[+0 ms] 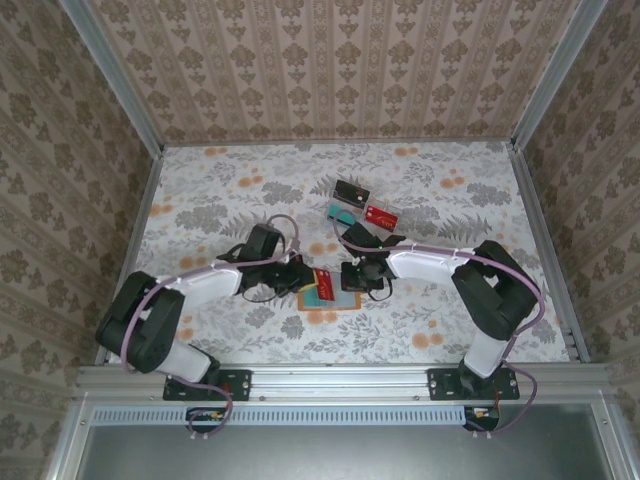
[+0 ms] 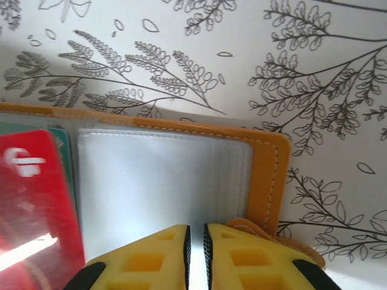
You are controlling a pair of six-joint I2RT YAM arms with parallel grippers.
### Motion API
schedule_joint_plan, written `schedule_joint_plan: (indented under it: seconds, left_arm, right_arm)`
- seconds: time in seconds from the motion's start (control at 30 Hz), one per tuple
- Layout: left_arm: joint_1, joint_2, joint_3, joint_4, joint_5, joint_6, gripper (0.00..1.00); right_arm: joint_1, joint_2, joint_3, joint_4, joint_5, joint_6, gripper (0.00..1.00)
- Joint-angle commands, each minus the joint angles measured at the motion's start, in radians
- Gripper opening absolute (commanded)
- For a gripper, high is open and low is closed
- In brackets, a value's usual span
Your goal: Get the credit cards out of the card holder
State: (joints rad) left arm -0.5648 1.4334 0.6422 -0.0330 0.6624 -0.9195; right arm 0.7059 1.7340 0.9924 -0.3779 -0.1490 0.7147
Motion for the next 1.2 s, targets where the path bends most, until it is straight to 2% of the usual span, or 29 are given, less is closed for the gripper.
schedule_joint_plan:
  seconds: [0.0, 0.1, 0.17, 0.23, 0.4, 0.5, 0.57, 0.87, 1.07, 1.17]
  left_arm:
    - [0.041, -0.087, 0.025, -0.131, 0.018, 0.082, 0.00]
    - [0.093, -0.137, 0.088, -0.246, 0.027, 0.138, 0.00]
    - [0.102, -0.174, 0.119, -0.259, 0.026, 0.142, 0.00]
    - [0.131, -0.203, 0.141, -0.208, 0.029, 0.107, 0.00]
    - [0.131, -0.213, 0.169, 0.004, 0.037, -0.045, 0.00]
    - [0.131, -0.199, 0.175, 0.111, 0.042, -0.115, 0.00]
    - [0.133, -0.183, 0.189, 0.149, 0.042, -0.162, 0.00]
    - [0.120, -0.140, 0.211, 0.316, 0.081, -0.307, 0.00]
    - [0.118, -0.133, 0.195, 0.350, 0.110, -0.361, 0.00]
    - [0.118, -0.130, 0.185, 0.369, 0.128, -0.373, 0.00]
  right_arm:
    - [-0.019, -0.085, -0.036, 0.069, -0.115, 0.019, 0.25]
    - [-0.040, -0.191, -0.051, 0.155, -0.192, 0.025, 0.35]
    - [-0.067, -0.241, -0.052, 0.179, -0.233, 0.033, 0.38]
    - [-0.118, -0.283, -0.076, 0.242, -0.306, 0.077, 0.45]
    - [-0.218, -0.322, -0.115, 0.433, -0.472, 0.204, 0.67]
    - [-0.242, -0.328, -0.119, 0.558, -0.544, 0.256, 0.72]
    - [-0.251, -0.312, -0.092, 0.576, -0.568, 0.282, 0.73]
    - [-0.261, -0.251, -0.013, 0.587, -0.628, 0.346, 0.67]
    - [-0.272, -0.214, -0.015, 0.741, -0.657, 0.431, 0.44]
    - [-0.278, -0.211, -0.022, 0.785, -0.653, 0.455, 0.28]
